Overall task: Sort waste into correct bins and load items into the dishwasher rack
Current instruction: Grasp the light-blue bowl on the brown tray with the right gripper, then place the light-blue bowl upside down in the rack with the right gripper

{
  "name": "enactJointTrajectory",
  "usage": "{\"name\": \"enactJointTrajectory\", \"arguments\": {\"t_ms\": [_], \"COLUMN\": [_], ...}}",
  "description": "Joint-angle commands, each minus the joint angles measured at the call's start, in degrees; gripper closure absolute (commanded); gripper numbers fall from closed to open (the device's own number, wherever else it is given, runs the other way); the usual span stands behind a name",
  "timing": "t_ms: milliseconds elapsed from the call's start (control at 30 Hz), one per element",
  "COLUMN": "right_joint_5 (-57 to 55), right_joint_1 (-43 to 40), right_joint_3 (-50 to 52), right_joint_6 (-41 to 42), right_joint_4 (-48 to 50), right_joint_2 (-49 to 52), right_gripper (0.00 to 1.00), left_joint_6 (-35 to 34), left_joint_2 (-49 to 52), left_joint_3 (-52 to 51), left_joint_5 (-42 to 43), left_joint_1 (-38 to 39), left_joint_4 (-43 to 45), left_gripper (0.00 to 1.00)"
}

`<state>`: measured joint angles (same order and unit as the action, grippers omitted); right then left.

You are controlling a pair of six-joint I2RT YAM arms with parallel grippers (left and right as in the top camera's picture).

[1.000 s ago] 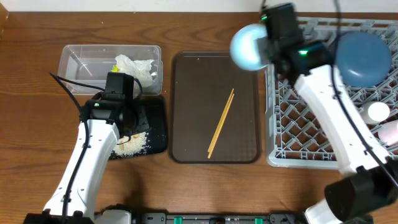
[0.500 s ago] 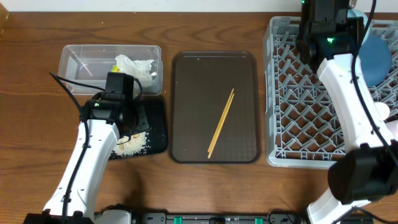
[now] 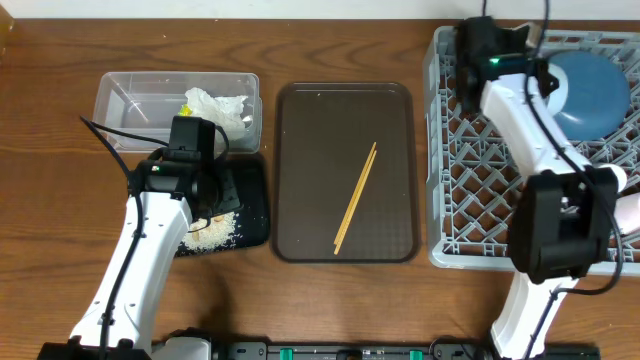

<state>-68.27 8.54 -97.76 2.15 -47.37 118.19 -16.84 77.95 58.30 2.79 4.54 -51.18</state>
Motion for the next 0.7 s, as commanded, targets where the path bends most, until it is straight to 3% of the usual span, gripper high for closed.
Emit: {"name": "enactJointTrajectory", "arguments": {"t_ms": [0, 467, 667], "right_joint_5": [1.6, 19.1, 26.8], "right_joint_1": [2.8, 7.2, 7.7], "right_joint_3": [0.0, 0.0, 0.0], "right_joint_6": [5.0, 11.8, 13.7], "right_joint_4": [-1.2, -9.0, -13.3], "right_joint_2": [1.0, 1.0, 0.9], "right_gripper": [0.99, 0.95, 0.86], "left_joint_6": [-1.1, -1.1, -1.1], "left_joint_2": [-0.1, -0.1, -0.1], "left_joint_3": [0.4, 0.4, 0.4], "left_joint_5": [-0.6, -0.4, -0.4], "left_joint_1": [-0.3, -0.3, -0.3], "left_joint_4": [-0.2, -0.2, -0.2], "left_gripper": [0.38, 0.38, 0.37]}}
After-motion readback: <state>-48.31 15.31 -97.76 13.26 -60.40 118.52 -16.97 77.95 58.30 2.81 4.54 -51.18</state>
